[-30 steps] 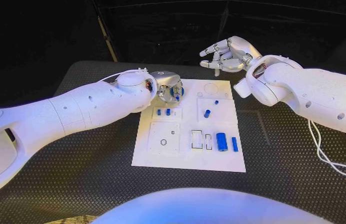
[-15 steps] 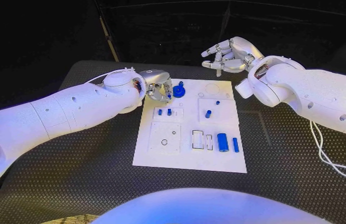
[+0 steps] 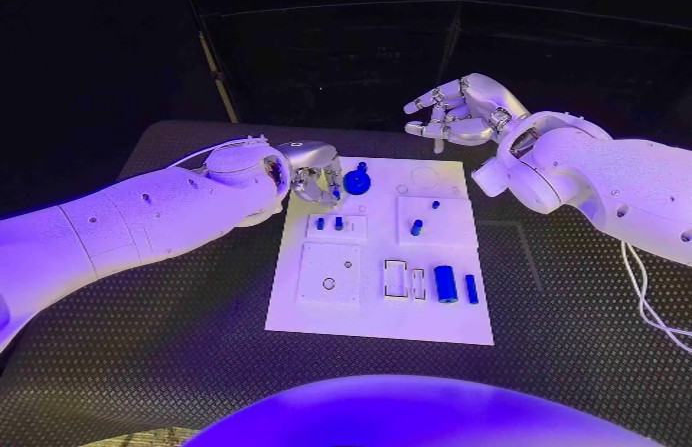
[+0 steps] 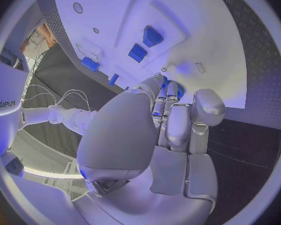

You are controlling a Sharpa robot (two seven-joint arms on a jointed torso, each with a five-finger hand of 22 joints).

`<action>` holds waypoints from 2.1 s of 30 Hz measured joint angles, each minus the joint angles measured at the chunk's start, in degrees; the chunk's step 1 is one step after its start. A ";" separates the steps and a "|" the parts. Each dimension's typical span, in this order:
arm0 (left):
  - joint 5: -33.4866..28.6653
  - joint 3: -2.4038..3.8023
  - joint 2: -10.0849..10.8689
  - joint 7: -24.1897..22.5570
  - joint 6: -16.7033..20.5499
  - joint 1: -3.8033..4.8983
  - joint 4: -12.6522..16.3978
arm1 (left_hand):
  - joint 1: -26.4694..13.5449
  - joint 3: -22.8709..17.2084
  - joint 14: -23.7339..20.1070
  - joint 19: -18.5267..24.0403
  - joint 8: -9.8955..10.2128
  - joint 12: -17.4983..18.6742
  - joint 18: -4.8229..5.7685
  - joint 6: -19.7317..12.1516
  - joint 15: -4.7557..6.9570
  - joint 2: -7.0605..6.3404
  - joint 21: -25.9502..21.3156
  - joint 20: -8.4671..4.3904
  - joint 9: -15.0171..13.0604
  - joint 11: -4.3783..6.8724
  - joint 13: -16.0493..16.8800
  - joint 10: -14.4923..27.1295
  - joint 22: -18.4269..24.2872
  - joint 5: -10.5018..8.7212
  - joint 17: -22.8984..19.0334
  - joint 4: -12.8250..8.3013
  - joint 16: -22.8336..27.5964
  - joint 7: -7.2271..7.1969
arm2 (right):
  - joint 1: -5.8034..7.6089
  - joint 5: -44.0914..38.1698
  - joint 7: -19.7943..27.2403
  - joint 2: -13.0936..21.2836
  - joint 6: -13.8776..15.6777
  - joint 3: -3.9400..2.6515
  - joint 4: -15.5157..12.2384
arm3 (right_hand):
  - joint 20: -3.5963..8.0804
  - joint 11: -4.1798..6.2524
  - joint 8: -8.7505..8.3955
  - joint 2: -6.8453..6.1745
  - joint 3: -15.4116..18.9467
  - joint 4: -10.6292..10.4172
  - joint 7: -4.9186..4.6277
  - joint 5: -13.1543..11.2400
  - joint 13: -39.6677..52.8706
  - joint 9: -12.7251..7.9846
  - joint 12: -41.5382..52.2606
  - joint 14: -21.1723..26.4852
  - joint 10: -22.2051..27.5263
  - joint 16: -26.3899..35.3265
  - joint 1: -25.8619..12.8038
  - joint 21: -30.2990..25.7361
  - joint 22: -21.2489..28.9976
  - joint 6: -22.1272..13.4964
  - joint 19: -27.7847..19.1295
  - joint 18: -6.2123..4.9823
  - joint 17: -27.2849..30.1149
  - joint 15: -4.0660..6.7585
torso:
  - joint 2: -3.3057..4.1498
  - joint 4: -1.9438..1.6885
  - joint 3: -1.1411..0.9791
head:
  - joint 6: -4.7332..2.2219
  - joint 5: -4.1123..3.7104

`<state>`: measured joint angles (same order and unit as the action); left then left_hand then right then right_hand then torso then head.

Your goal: Assemble the parts on the task board

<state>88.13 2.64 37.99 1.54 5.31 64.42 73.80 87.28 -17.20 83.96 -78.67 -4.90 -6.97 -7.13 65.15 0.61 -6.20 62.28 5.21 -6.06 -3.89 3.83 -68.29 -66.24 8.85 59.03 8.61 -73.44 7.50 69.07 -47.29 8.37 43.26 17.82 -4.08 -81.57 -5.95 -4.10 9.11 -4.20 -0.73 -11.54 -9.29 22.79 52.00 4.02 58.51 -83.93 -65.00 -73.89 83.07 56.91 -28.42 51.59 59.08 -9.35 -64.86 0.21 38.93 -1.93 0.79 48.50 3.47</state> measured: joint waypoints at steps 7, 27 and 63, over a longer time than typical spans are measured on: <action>-0.09 0.00 -0.15 0.36 -1.25 -0.25 -0.70 | 0.00 0.00 0.00 0.00 0.00 0.00 0.00 0.00 0.00 0.00 0.00 0.00 0.00 -0.20 0.00 -0.20 0.01 0.00 -0.06 0.00 0.04 0.00 | -0.02 0.00 0.00 0.03 -0.01 0.01 0.00 | 0.00 0.00 0.00 0.00 0.00 0.00 0.00 0.00 0.00 0.00 0.00 0.00 0.00 0.00 0.00 0.00 0.00 0.00 0.00 0.00 0.00 0.00 | 0.01 0.03 -0.03 | 0.05 0.06; -0.21 0.07 -0.70 1.01 -3.42 -0.44 -1.62 | -0.22 -0.16 0.00 0.01 0.01 0.32 0.00 -0.03 0.00 -0.22 0.00 0.01 0.02 -0.21 -0.01 -0.19 -0.04 0.01 -0.21 0.16 0.04 -0.02 | -0.02 0.00 0.00 0.00 -0.02 0.01 -0.02 | 0.00 0.00 0.00 0.00 0.00 0.00 0.00 0.00 -0.01 0.00 0.00 0.00 0.00 0.00 0.00 0.00 0.00 0.00 0.00 0.00 0.01 0.00 | 0.02 0.02 0.00 | 0.31 -0.02; -0.95 0.05 -0.84 0.77 -3.30 -0.59 -0.99 | -1.05 -0.85 0.00 -0.18 0.69 0.85 0.00 0.57 0.00 -1.04 0.89 -0.18 0.46 0.31 0.33 -1.95 -1.18 0.01 -0.76 -0.24 0.04 -0.36 | -0.05 0.00 0.01 -0.35 -0.16 0.02 0.39 | 0.00 0.00 -0.01 0.00 0.00 0.00 0.00 0.00 -0.01 0.00 0.00 0.00 0.00 0.00 0.00 0.00 0.00 0.00 0.00 0.00 0.01 0.00 | -0.02 -0.01 -0.01 | 0.60 0.02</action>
<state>87.18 2.69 37.15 2.31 2.00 63.83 72.82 86.23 -18.05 83.95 -78.85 -4.20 -6.12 -7.13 65.72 0.61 -7.24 63.17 5.02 -5.60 -3.58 4.16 -70.24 -67.42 8.86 58.27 8.37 -73.40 7.15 69.02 -47.29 8.37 42.91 17.65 -4.07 -81.18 -5.95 -4.10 9.11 -4.21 -0.73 -11.54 -9.29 22.79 51.99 4.02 58.51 -83.93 -65.00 -73.89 83.08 56.91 -28.42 51.59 59.08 -9.35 -64.85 0.21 38.91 -1.93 0.78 49.11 3.48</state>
